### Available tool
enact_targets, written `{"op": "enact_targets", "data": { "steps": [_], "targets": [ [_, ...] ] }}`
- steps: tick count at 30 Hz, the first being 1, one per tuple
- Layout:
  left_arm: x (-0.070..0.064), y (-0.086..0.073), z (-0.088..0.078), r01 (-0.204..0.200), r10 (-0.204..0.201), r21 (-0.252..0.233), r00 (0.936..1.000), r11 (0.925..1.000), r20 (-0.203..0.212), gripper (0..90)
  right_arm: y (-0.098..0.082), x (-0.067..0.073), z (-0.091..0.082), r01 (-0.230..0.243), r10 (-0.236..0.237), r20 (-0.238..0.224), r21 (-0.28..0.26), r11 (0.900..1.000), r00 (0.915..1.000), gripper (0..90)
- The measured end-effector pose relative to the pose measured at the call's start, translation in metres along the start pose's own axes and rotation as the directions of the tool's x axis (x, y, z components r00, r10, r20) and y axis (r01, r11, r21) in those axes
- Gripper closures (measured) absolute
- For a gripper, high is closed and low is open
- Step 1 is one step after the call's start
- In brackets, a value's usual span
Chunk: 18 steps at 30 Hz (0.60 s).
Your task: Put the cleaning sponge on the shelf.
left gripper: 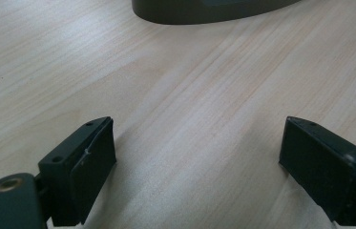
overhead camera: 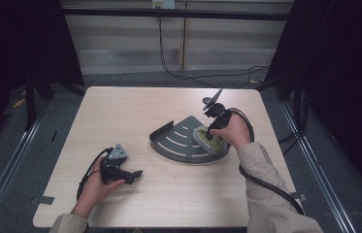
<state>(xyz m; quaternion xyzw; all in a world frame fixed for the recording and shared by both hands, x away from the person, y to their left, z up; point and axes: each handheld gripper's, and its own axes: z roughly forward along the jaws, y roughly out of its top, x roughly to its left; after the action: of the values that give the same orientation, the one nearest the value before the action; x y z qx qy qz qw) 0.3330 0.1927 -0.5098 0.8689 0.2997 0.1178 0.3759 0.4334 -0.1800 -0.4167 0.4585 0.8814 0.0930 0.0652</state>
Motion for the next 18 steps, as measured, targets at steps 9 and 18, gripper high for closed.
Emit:
{"op": "enact_targets", "data": {
  "steps": [9, 18],
  "targets": [
    [0.0, 0.0, 0.0, 0.001, -0.001, 0.0, 1.0, 1.0, 0.0, 11.4, -0.009, -0.004, -0.005, 0.004, -0.004, 0.0, -0.016, 1.0, 1.0, 27.6],
    [0.0, 0.0, 0.0, 0.0, 0.0, 0.0, 1.0, 1.0, 0.0, 11.3, -0.019, -0.006, -0.01, 0.01, -0.01, -0.003, -0.02, 1.0, 0.9999, 25.3]
  ]
}}
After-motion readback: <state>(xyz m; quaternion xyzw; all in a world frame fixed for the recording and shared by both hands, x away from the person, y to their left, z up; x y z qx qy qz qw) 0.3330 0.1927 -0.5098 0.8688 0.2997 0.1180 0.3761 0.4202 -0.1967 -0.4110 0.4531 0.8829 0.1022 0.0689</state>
